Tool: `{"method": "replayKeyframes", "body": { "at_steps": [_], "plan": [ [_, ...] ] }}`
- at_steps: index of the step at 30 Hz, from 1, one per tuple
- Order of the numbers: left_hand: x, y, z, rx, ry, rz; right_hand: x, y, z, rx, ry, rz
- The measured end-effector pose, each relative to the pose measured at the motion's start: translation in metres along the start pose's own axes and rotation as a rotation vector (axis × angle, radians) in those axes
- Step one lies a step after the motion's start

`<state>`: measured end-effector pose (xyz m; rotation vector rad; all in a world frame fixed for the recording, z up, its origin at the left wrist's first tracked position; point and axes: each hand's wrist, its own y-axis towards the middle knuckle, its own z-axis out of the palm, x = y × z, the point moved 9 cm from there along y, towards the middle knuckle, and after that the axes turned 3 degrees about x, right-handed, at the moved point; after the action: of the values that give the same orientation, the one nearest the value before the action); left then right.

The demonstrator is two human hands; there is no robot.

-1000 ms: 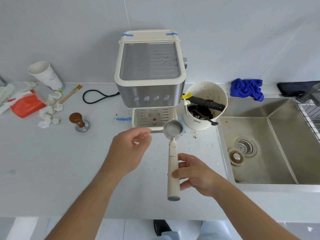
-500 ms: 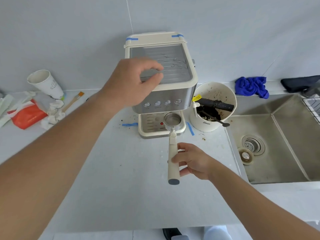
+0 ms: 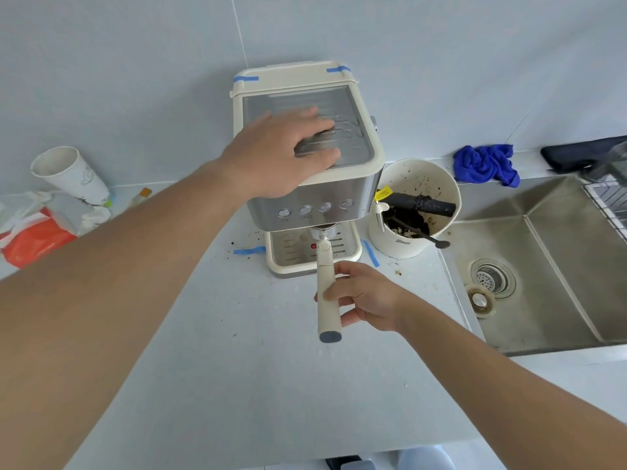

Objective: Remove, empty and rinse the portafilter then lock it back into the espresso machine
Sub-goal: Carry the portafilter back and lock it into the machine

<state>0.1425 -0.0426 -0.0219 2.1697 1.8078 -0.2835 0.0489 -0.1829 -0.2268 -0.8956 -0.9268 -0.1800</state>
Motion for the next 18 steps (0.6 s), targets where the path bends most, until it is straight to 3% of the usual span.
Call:
{"method": "replayKeyframes", "body": {
  "at_steps": [18],
  "plan": [
    [0.006,0.002,-0.004,-0.066,-0.036,-0.059,0.025,0.03,0.012,0.044,-0.01,-0.039]
  ]
}}
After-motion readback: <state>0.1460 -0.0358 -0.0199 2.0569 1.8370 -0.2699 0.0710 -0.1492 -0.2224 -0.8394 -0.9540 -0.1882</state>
